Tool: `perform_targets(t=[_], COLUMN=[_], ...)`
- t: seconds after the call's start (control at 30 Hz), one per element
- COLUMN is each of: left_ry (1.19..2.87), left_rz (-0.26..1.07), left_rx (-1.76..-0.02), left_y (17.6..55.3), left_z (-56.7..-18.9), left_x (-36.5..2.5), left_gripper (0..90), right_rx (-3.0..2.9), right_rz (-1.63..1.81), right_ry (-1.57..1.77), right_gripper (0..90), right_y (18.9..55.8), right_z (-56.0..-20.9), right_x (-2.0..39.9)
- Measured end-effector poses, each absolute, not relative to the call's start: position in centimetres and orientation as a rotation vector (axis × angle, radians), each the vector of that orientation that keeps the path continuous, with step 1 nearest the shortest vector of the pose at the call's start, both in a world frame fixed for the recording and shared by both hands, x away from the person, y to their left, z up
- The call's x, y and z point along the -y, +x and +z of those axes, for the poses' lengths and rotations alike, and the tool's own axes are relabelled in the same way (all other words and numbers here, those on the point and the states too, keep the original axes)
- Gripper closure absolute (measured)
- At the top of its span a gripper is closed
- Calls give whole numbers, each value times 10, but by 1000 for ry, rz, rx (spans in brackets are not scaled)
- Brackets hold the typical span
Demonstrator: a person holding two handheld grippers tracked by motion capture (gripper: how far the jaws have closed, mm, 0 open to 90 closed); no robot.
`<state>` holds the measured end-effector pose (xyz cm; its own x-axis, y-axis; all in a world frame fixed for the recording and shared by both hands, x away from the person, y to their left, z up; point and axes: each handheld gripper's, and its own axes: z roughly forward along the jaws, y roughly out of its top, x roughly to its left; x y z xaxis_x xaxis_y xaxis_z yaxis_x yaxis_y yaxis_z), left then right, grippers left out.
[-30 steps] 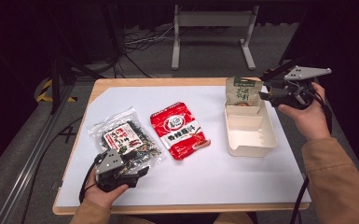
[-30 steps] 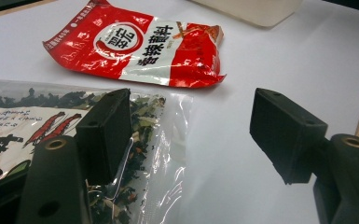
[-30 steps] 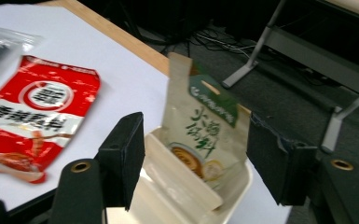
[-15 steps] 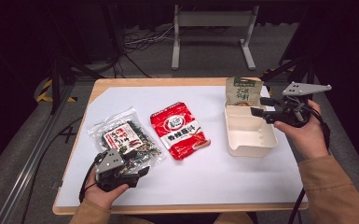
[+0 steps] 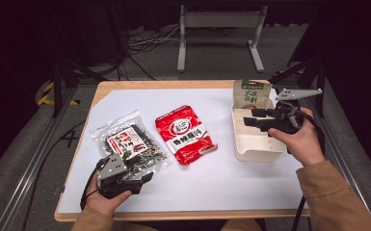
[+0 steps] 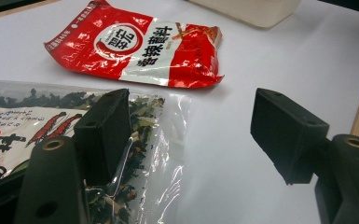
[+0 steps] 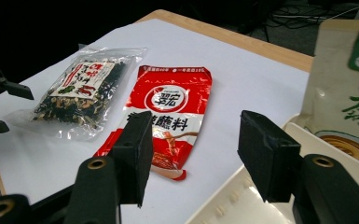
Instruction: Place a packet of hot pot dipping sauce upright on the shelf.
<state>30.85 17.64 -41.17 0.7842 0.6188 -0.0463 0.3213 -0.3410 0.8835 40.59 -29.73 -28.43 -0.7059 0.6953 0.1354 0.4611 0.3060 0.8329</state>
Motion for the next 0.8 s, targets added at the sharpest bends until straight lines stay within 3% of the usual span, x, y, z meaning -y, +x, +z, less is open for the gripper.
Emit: perform_targets(t=[0.8], left_ry=[1958], left_rz=[399], left_rx=[-729], left_y=[298], left_z=[-414], left_x=[-185], left_gripper=[292], right_rx=[-2439], right_rz=[1276], right_ry=[978], right_gripper=[428], right_y=[437], right_z=[-311], right_x=[221])
